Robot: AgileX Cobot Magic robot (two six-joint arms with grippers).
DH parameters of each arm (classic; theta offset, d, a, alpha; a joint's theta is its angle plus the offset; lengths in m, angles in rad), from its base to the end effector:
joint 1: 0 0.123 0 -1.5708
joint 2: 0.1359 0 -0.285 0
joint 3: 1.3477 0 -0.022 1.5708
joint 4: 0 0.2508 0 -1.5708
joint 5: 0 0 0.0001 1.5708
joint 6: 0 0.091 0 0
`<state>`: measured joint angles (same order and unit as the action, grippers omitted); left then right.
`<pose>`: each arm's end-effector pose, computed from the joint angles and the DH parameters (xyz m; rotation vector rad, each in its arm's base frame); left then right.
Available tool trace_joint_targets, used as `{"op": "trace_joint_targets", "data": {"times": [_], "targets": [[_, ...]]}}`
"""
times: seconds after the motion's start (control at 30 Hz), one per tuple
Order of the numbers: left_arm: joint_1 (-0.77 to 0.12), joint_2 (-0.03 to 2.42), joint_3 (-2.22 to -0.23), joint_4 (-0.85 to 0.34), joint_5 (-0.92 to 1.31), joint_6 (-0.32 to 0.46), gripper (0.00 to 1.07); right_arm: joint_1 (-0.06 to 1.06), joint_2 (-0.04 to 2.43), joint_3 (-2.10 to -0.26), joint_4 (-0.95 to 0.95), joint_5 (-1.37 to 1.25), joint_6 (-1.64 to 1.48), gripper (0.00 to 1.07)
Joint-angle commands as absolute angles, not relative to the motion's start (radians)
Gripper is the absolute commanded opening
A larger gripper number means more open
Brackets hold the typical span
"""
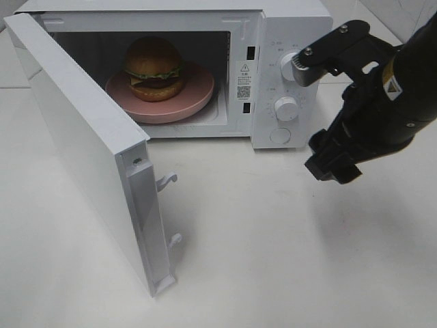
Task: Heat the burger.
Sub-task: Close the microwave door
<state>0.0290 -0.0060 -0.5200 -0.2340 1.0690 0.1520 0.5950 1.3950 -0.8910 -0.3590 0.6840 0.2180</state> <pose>-0.0092 -0.0188 0.2839 0.1389 2.0039 -0.1635 0.2345 0.1343 0.2485 -0.7713 2.4827 -0.1074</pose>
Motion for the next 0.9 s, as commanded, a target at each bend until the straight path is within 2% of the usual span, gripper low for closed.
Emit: {"op": "trace_joint_targets", "data": {"times": [0.03, 0.4, 0.9], "targets": [[0.031, -0.021, -0.520, -0.235, 1.075, 0.151, 0.99, 0.590, 1.344, -0.888, -0.335, 0.852, 0.234, 0.75], [0.031, -0.021, -0.520, -0.235, 1.075, 0.151, 0.99, 0.590, 1.192, -0.888, -0.262, 1.046, 0.217, 0.75], [0.031, -0.021, -0.520, -0.235, 1.075, 0.151, 0.99, 0.590, 0.905, -0.888, -0.256, 1.162, 0.210, 0.75]]}}
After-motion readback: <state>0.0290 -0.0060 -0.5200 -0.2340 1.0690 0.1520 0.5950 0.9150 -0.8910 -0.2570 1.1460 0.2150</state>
